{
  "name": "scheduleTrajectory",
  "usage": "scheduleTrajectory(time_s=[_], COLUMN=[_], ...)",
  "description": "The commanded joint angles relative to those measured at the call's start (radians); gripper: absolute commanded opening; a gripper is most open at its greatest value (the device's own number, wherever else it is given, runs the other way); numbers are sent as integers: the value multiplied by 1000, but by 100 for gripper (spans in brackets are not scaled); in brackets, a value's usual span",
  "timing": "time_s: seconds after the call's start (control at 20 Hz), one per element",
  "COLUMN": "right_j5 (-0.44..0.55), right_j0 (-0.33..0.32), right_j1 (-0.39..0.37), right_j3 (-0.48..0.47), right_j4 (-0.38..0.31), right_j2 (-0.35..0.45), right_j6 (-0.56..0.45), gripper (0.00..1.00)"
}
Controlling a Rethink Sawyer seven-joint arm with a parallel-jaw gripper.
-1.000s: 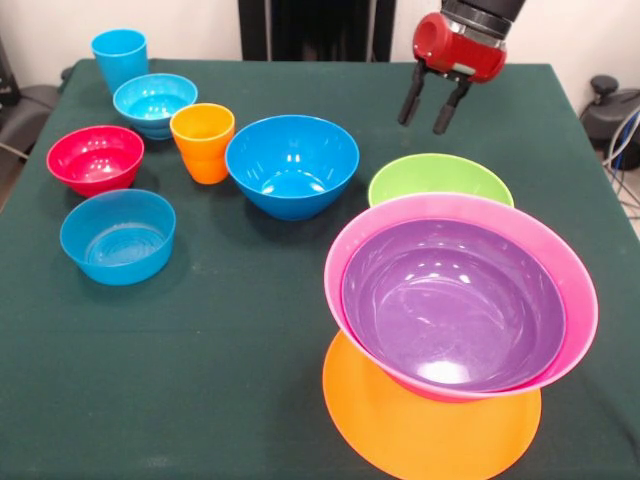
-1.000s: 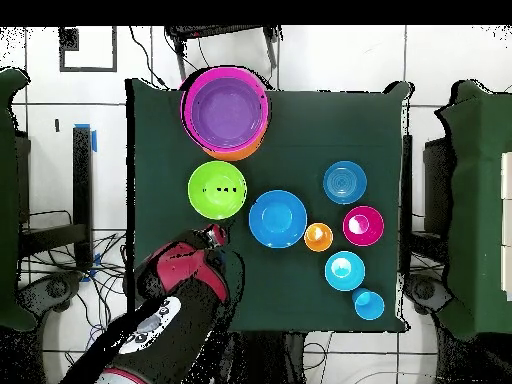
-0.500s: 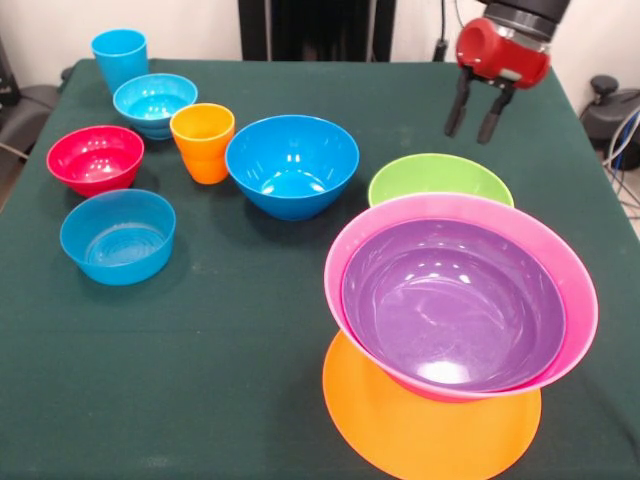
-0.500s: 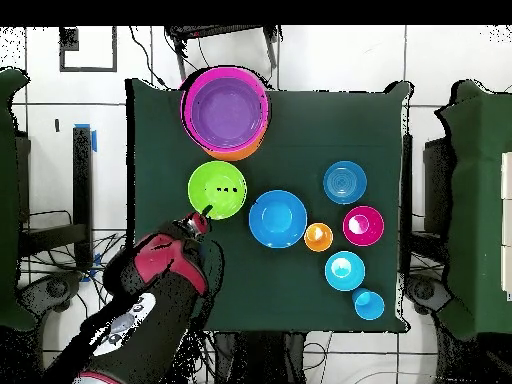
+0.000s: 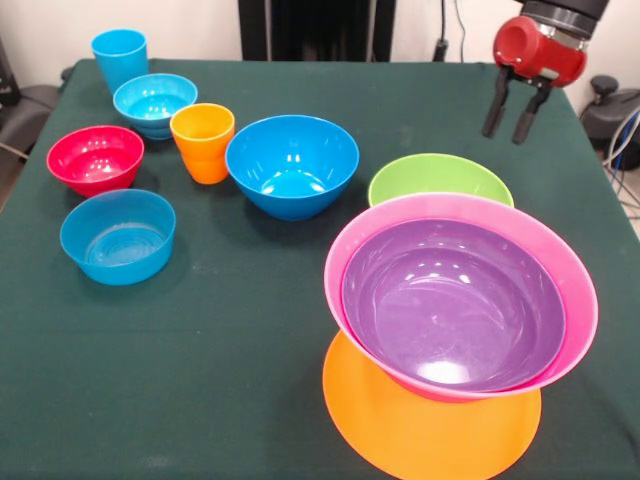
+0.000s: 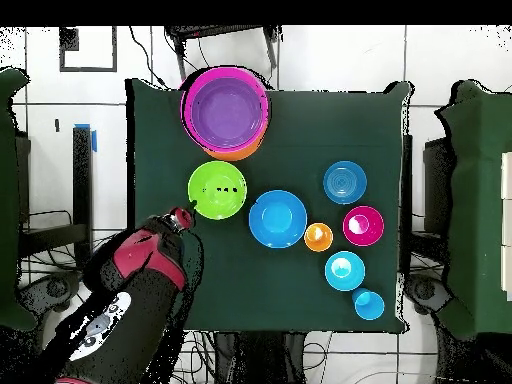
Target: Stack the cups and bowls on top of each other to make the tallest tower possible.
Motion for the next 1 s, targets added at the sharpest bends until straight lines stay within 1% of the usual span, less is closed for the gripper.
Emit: scheduleTrajectory(time_s=[0.05,0.2,0.5,0.7,0.85,1.0], right_j5=[99,64,32,20,15,6], right_j0=[-5,-13,-8,-1,15,10], right_j1=[62,92,134,161,182,186], right_j3=[-91,-106,-136,-160,-180,-180], right_j4=[0,-2,0,11,21,19], right_j2=[109,115,102,95,72,78], right_j6=[106,114,128,141,156,155], gripper=[100,100,100,100,100,100])
